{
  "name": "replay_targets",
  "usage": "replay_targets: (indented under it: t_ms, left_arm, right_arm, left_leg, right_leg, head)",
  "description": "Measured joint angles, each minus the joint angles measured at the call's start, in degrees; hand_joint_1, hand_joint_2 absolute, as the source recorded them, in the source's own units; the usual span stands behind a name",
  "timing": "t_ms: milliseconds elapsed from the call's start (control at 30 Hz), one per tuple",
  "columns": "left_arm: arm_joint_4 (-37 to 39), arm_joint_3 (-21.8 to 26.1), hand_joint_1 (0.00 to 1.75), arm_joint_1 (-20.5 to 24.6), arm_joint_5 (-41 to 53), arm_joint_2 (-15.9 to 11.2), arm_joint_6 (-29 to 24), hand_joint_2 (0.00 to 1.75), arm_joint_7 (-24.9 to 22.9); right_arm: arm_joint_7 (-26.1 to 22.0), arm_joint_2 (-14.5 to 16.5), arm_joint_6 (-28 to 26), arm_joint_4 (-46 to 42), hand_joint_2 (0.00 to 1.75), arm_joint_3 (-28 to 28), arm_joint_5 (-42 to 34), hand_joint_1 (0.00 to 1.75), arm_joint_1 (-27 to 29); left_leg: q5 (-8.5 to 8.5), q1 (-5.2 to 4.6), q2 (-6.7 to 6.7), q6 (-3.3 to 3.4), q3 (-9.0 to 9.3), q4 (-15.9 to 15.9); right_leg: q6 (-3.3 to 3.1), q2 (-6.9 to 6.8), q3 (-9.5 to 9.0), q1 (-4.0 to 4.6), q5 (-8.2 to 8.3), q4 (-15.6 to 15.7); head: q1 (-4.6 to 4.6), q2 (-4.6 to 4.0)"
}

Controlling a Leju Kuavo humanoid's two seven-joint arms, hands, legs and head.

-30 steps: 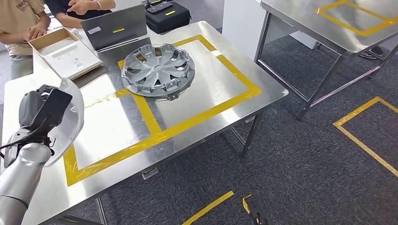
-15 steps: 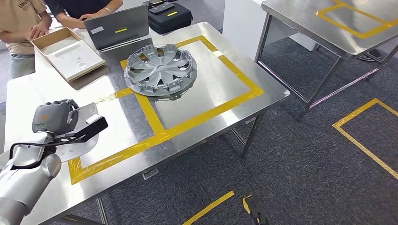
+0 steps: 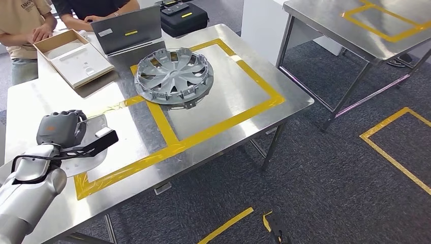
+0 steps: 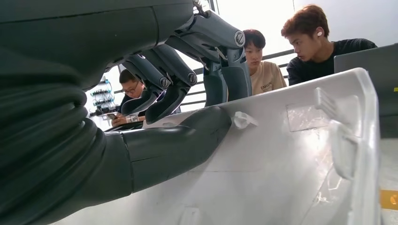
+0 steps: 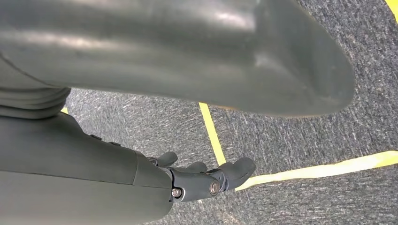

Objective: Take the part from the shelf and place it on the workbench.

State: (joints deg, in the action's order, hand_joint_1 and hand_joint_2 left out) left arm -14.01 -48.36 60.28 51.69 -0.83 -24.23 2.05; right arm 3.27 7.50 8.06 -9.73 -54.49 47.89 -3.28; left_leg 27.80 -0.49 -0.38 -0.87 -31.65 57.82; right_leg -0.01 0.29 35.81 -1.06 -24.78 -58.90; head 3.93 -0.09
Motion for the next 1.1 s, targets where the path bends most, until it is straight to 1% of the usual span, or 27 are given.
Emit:
replay_targets:
  t_ms: [100, 233, 333, 433, 567, 700, 767, 1100]
  left_arm:
    - [0.0, 0.0, 1.75, 0.0, 0.5, 0.0, -0.3, 1.75, 0.0]
    - [0.2, -0.3, 0.00, 0.0, 1.7, 0.0, -3.0, 1.75, -0.1]
    - [0.3, -0.4, 0.00, 0.0, 2.4, 0.0, -5.5, 1.75, -1.0]
    - [0.5, -0.4, 0.00, 0.0, 3.1, 0.0, -5.7, 1.75, -4.1]
    - [0.6, -0.4, 0.00, 0.1, 3.7, 0.1, -5.0, 0.00, -6.3]
    - [0.8, -0.4, 0.00, 0.1, 3.6, 0.2, -3.9, 0.00, -10.5]
    - [0.9, -0.4, 0.00, 0.1, 3.5, 0.1, -3.5, 0.00, -11.6]
    - [0.9, -0.4, 0.00, 0.1, 3.7, -0.1, -3.4, 0.00, -11.6]
  right_arm:
    - [-0.1, 0.0, 0.0, 0.0, 0.00, 0.0, 0.2, 0.00, 0.0]
    - [-0.1, 0.0, 0.0, 0.0, 0.00, 0.0, 0.4, 0.00, 0.0]
    - [-0.1, 0.0, -0.1, 0.0, 0.00, 0.0, 0.5, 0.00, 0.0]
    - [-0.1, 0.0, -0.2, 0.0, 0.00, 0.0, 0.4, 0.00, 0.0]
    - [-0.1, 0.0, -0.3, 0.0, 0.00, 0.0, 0.3, 0.00, 0.0]
    - [0.0, 0.0, -0.4, 0.0, 0.00, 0.0, 0.2, 0.00, 0.0]
    - [-0.1, 0.0, -0.4, 0.0, 0.00, 0.0, 0.2, 0.00, 0.0]
    - [0.0, 0.0, -0.5, 0.0, 0.00, 0.0, 0.2, 0.00, 0.0]
  left_leg:
    - [0.00, 0.00, 0.00, 0.00, 0.00, 0.0]
    - [0.00, 0.00, 0.00, 0.00, 0.00, 0.0]
    - [0.00, 0.00, 0.00, 0.00, 0.01, 0.0]
    - [0.00, 0.00, 0.00, 0.00, 0.02, 0.0]
    - [0.00, 0.00, -0.01, 0.00, 0.03, 0.0]
    - [0.00, 0.00, 0.01, 0.00, 0.07, 0.0]
    - [0.00, -0.01, 0.01, 0.00, 0.07, 0.0]
    - [0.00, 0.00, 0.00, 0.01, 0.09, 0.0]
  right_leg:
    - [0.00, 0.00, 0.00, 0.00, 0.00, 0.0]
    - [0.00, 0.00, -0.01, 0.01, 0.00, 0.0]
    - [0.00, 0.00, -0.02, 0.00, 0.00, 0.0]
    - [0.00, 0.00, -0.02, 0.00, 0.00, 0.0]
    - [0.00, -0.01, -0.04, 0.00, 0.00, 0.0]
    - [0.00, 0.01, -0.06, 0.00, 0.00, 0.0]
    - [0.00, 0.01, -0.07, 0.00, 0.00, 0.0]
    - [0.00, -0.01, -0.10, 0.01, 0.00, 0.0]
  head:
    - [0.00, 0.00]
    - [0.00, 0.00]
    - [0.01, 0.00]
    - [0.00, 0.00]
    - [0.00, 0.00]
    - [0.00, 0.00]
    - [0.00, 0.00]
    - [0.00, 0.00]
